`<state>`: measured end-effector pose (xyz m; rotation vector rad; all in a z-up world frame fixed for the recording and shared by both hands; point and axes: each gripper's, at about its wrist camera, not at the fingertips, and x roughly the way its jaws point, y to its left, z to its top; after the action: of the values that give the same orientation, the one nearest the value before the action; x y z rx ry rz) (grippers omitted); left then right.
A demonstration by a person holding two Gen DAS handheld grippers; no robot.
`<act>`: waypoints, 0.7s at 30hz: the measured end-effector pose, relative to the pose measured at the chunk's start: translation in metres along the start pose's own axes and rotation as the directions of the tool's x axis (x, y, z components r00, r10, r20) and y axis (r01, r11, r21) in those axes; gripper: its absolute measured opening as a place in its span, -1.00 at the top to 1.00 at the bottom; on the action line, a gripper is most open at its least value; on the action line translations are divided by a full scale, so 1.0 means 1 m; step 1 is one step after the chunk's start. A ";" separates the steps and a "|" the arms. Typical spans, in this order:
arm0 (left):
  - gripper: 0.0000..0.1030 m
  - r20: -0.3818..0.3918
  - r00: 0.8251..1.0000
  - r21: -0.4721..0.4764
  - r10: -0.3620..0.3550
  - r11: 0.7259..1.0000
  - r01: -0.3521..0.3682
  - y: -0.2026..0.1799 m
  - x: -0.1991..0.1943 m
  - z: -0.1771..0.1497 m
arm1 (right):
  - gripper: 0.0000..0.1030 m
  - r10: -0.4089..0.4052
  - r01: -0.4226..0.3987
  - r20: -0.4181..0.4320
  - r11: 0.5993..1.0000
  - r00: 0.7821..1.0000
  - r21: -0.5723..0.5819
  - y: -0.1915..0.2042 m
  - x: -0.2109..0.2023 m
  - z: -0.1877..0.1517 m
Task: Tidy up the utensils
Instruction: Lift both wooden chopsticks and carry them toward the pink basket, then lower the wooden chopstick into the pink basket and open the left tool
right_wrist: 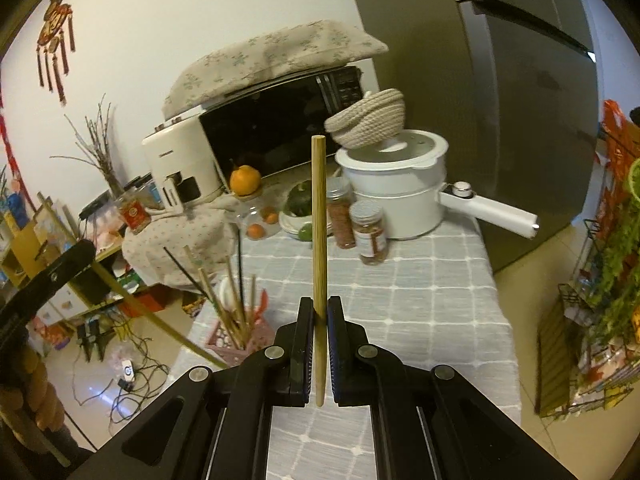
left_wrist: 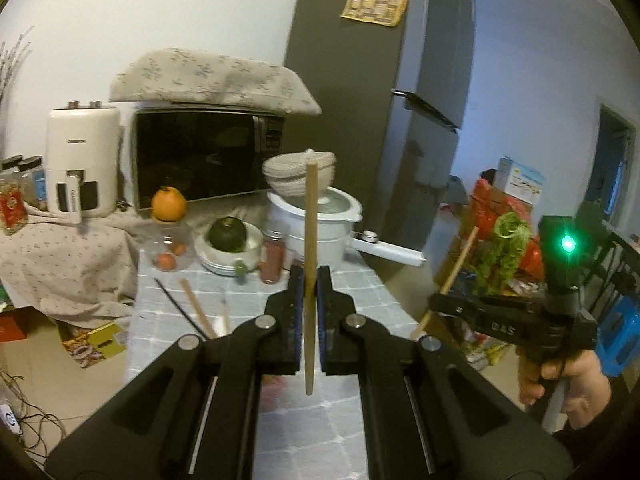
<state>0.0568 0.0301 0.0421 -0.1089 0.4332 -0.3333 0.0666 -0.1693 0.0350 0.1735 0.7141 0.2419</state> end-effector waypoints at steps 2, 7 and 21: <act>0.87 0.005 1.000 -0.002 0.025 1.000 -0.025 0.006 0.003 -0.001 | 0.87 0.007 -0.007 -0.010 1.000 1.000 -0.012 0.008 0.008 0.001; 0.87 0.033 0.995 -0.013 0.091 0.996 -0.091 0.023 0.015 -0.004 | 0.87 0.023 -0.024 -0.035 1.000 0.999 -0.019 0.024 0.027 0.001; 0.87 -0.100 0.979 -0.014 0.177 0.984 -0.180 0.046 0.073 -0.035 | 0.87 0.041 -0.043 -0.060 0.999 0.997 -0.028 0.039 0.046 -0.004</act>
<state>0.1175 0.0469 -0.0266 -0.0757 0.5404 -0.1570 0.0907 -0.1189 0.0126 0.1538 0.7658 0.2986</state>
